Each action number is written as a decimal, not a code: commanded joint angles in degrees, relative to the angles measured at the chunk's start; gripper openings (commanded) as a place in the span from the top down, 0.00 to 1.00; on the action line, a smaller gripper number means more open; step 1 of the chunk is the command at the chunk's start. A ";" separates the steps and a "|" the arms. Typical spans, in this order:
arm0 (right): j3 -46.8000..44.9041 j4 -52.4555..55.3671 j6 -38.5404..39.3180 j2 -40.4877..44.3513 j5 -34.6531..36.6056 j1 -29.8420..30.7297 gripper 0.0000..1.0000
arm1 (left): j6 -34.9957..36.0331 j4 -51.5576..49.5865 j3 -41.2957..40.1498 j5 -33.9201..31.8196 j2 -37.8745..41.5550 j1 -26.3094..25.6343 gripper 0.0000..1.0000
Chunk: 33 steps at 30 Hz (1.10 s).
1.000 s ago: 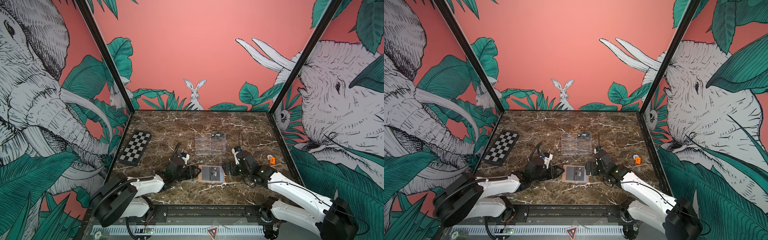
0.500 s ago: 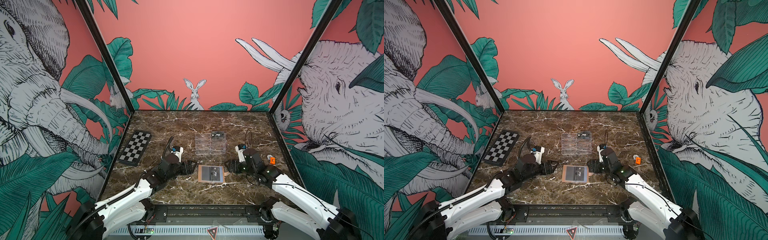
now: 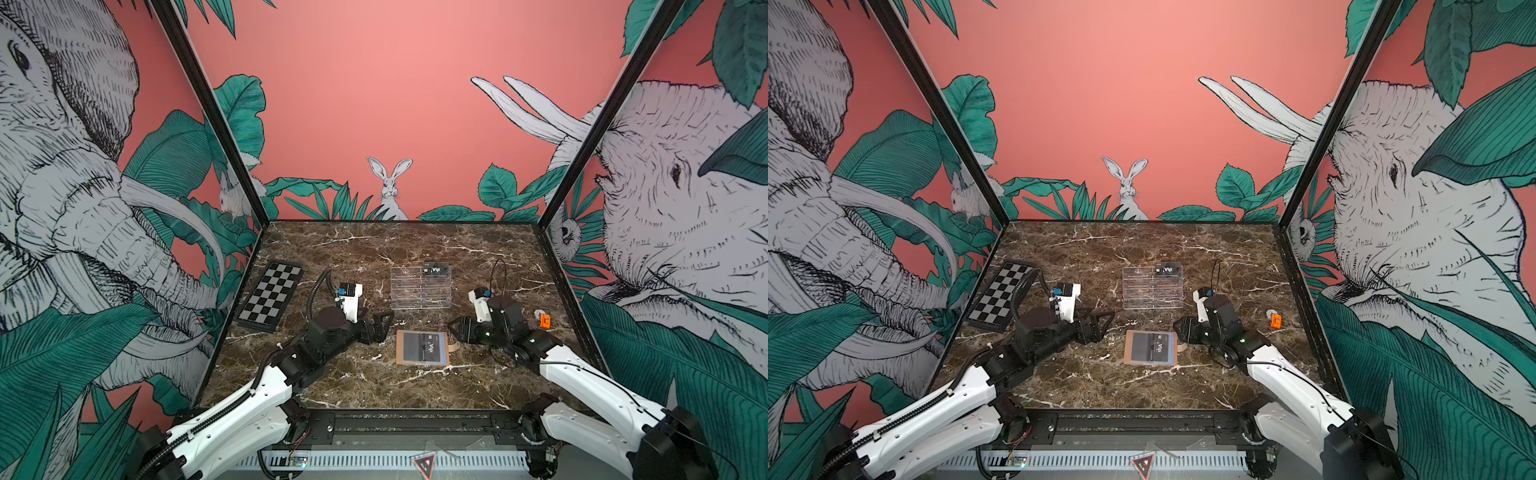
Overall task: Take the credit cards out of the card holder
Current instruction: Take out the credit card from the card slot.
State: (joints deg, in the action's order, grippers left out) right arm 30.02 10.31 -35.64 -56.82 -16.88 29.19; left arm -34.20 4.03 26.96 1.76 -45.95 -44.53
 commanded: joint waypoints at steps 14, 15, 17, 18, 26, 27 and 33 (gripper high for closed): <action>-1.90 -10.09 -2.95 -5.06 -7.42 -0.32 0.56 | -3.51 8.29 -0.03 13.79 -9.94 -0.16 0.05; -1.86 -10.35 -3.02 -5.60 -8.09 -0.36 0.57 | -4.39 9.94 -0.71 14.50 -10.63 -0.29 0.05; -1.57 -10.86 -2.99 -7.06 -9.23 -0.28 0.61 | -5.28 10.93 -0.97 15.55 -11.97 -0.55 0.07; -1.58 -11.42 -3.17 -7.61 -9.93 -0.32 0.63 | -5.65 11.33 -0.95 16.43 -12.72 -0.71 0.09; -3.45 -15.87 -4.97 -10.77 -11.98 -0.27 0.79 | -9.36 13.63 -2.02 18.49 -16.74 -2.96 0.23; -3.62 -16.14 -4.92 -11.07 -12.12 -0.19 0.79 | -10.07 14.13 -2.08 18.74 -17.64 -3.25 0.23; -4.01 -16.89 -4.97 -12.52 -12.38 0.18 0.87 | -12.32 16.30 -1.05 18.81 -23.90 -5.99 0.28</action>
State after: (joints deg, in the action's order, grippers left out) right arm 26.24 -3.81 -40.64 -68.88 -28.36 29.10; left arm -44.66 18.31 25.56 19.70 -68.01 -49.54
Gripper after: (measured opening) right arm 0.143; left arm 0.727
